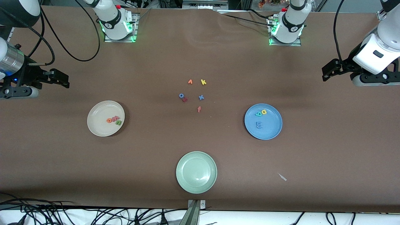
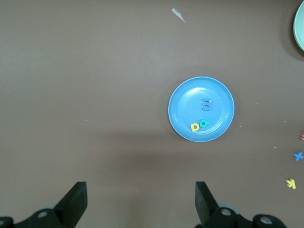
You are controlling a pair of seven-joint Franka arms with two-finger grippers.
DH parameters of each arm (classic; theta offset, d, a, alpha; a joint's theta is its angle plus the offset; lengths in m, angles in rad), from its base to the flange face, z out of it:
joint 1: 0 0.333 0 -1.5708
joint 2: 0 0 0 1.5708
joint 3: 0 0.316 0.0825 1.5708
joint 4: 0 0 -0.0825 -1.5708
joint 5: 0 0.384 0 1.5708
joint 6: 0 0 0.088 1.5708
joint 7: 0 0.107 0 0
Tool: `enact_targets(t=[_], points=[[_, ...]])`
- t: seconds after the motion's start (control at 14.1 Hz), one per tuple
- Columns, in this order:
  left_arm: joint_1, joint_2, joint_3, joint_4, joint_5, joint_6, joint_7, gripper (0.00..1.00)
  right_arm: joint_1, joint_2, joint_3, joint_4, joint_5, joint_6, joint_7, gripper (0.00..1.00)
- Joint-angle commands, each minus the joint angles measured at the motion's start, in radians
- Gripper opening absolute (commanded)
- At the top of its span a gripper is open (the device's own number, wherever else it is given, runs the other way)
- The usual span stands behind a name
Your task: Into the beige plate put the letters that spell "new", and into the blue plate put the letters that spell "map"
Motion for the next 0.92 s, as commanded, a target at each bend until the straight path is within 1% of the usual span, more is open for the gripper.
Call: enact_targets(t=[0.0,0.07,0.14,0.85], points=[[0.037,-0.009,-0.033,-0.01,-0.029,0.013,0.009,1.0,-0.009,-0.008,0.012,-0.004,0.0,0.002,0.005,1.0],[0.055,-0.009,-0.06,-0.009,-0.029,0.01,0.006,1.0,-0.009,-0.008,0.012,-0.004,0.0,0.002,0.005,1.0],[0.056,-0.009,-0.065,-0.007,-0.029,0.01,-0.006,1.0,-0.009,-0.009,0.012,-0.004,0.0,0.002,0.005,1.0],[0.045,-0.009,-0.068,-0.005,-0.029,0.01,0.002,1.0,-0.009,-0.008,0.012,-0.007,0.002,-0.001,0.005,1.0]])
